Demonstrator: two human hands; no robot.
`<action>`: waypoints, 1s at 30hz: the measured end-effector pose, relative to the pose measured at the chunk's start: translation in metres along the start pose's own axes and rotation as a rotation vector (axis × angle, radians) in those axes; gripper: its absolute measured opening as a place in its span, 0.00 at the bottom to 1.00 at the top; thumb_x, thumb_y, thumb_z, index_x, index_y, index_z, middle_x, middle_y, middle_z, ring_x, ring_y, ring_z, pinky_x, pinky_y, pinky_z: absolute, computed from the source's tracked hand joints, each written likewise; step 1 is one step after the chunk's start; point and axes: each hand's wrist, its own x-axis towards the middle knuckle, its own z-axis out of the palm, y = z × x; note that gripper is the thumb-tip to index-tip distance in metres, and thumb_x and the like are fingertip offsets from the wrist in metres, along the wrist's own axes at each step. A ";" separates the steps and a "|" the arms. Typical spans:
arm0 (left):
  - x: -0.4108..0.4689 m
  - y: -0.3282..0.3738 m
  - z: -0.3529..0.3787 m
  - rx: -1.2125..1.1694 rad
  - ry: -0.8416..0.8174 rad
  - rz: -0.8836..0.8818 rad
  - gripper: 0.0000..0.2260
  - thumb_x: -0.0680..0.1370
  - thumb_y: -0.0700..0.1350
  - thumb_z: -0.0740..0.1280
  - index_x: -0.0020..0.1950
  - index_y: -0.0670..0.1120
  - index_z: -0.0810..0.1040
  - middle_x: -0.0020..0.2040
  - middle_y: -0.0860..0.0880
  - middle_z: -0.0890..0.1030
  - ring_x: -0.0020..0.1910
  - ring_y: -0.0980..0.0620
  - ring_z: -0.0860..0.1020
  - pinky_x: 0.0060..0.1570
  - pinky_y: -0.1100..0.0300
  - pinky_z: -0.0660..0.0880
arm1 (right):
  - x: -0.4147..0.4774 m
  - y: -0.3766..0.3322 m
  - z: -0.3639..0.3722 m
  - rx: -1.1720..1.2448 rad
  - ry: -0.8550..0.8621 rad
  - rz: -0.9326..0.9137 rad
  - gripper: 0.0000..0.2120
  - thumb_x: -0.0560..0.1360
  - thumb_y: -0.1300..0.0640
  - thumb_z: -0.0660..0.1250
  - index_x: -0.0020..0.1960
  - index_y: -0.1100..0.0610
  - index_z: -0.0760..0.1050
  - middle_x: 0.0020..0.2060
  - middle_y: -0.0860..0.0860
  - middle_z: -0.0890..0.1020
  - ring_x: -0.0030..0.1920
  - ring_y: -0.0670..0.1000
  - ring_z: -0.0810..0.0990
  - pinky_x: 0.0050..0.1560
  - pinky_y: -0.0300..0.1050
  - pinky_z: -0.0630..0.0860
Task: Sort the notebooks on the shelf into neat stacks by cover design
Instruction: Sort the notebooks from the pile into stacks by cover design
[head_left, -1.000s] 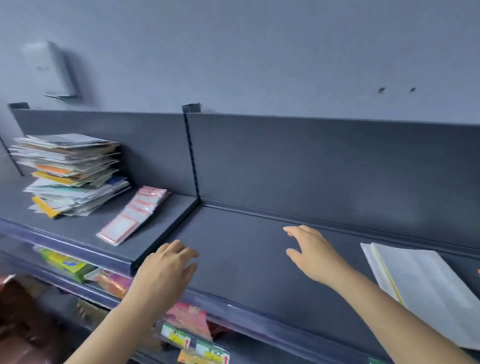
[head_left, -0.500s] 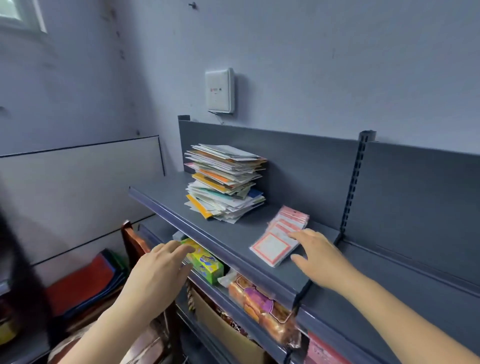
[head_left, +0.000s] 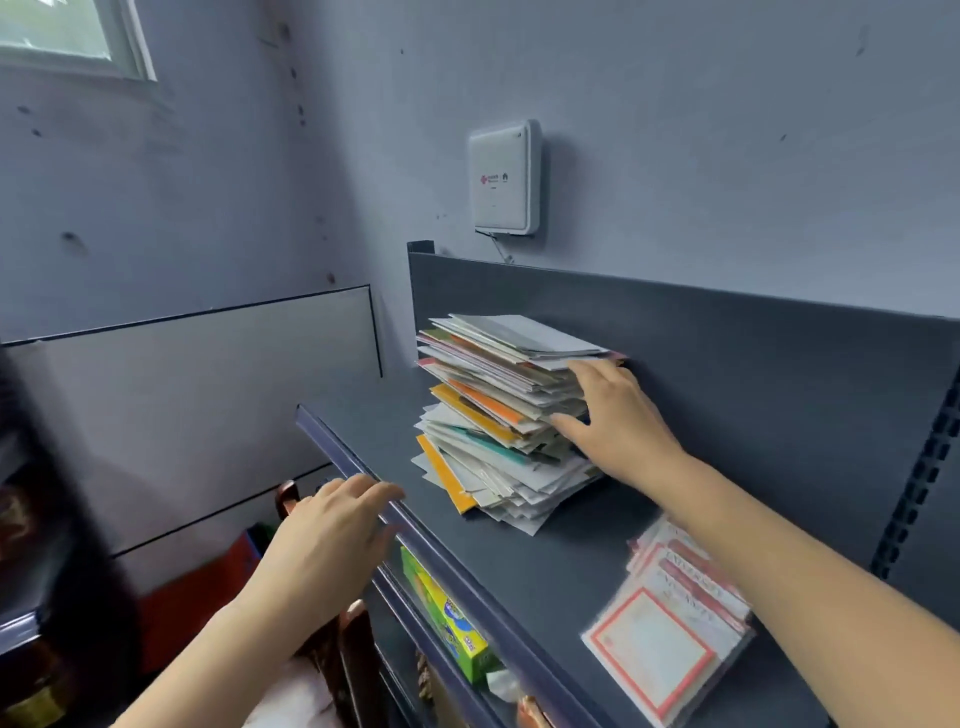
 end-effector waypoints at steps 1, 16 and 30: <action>0.013 -0.001 0.002 -0.007 -0.007 -0.008 0.15 0.77 0.49 0.67 0.64 0.53 0.77 0.57 0.53 0.79 0.58 0.48 0.77 0.54 0.54 0.75 | 0.018 0.003 0.002 -0.002 0.010 -0.015 0.30 0.77 0.49 0.65 0.74 0.57 0.59 0.72 0.52 0.65 0.72 0.52 0.62 0.69 0.46 0.62; 0.130 0.001 0.043 -0.604 -0.029 -0.116 0.15 0.79 0.53 0.62 0.67 0.56 0.70 0.52 0.62 0.76 0.53 0.65 0.74 0.53 0.71 0.71 | 0.112 0.027 0.042 -0.192 0.084 -0.170 0.14 0.80 0.53 0.57 0.63 0.50 0.74 0.56 0.49 0.81 0.53 0.54 0.80 0.48 0.46 0.74; 0.183 -0.022 0.020 -1.904 -0.410 -0.548 0.14 0.78 0.45 0.65 0.59 0.37 0.77 0.45 0.43 0.84 0.38 0.48 0.83 0.36 0.58 0.81 | 0.080 -0.057 0.074 -0.416 0.186 -0.583 0.22 0.58 0.56 0.77 0.51 0.53 0.81 0.40 0.46 0.83 0.35 0.50 0.77 0.26 0.38 0.69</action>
